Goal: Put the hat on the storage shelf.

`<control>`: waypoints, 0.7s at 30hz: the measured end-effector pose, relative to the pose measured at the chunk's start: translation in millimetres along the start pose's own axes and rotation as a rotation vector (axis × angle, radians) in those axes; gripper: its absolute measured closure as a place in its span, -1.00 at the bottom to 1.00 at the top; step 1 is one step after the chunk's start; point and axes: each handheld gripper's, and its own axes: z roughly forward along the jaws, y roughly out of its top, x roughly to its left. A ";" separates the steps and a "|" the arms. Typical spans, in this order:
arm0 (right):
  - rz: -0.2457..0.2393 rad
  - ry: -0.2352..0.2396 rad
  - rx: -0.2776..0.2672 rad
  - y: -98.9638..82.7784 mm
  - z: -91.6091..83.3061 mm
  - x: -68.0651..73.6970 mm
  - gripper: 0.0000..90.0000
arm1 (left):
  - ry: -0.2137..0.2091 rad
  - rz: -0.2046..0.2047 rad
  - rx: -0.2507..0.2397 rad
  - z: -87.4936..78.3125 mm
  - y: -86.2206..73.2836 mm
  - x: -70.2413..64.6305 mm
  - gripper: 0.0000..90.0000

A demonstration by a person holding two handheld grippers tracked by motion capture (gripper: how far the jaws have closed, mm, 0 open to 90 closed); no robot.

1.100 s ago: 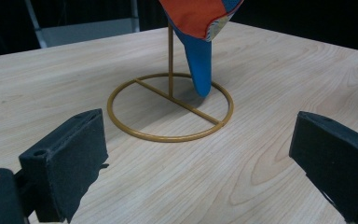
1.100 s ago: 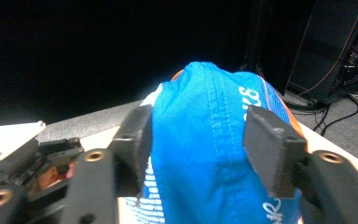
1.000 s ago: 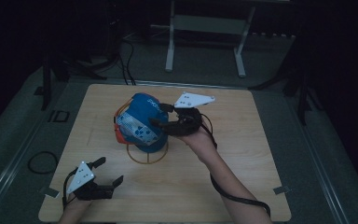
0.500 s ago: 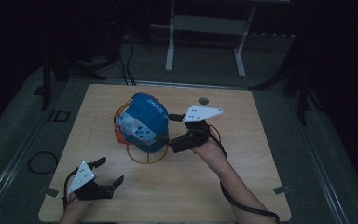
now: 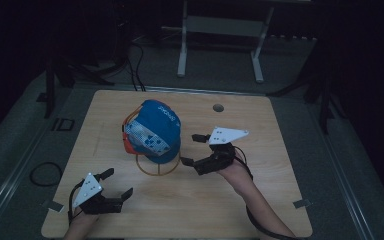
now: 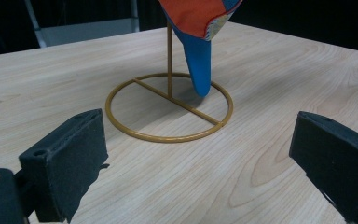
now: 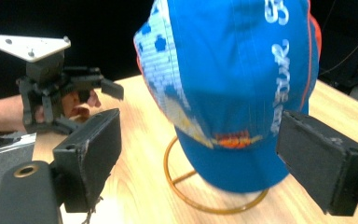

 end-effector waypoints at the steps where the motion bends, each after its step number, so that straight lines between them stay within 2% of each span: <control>1: 0.002 -0.002 0.003 -3.1 -0.7 -0.2 -0.68 | 0.000 0.001 -0.001 0.1 -0.2 -0.2 -0.90; 6: 0.008 0.002 0.024 -20.0 -2.1 -1.2 -0.68 | 0.000 0.005 0.004 1.0 -0.5 -0.2 -0.90; 10: 0.038 0.011 0.021 -34.6 -3.4 -3.0 -0.68 | -0.002 0.006 0.005 1.2 -0.6 -0.5 -0.90; 14: 0.022 -0.002 0.047 -50.2 -4.7 -5.4 -0.68 | -0.003 0.001 0.007 1.4 -1.1 -0.2 -0.90; 21: 0.051 -0.017 0.069 -79.2 -10.6 -14.3 -0.68 | 0.013 0.000 0.004 0.7 -0.8 0.3 -0.90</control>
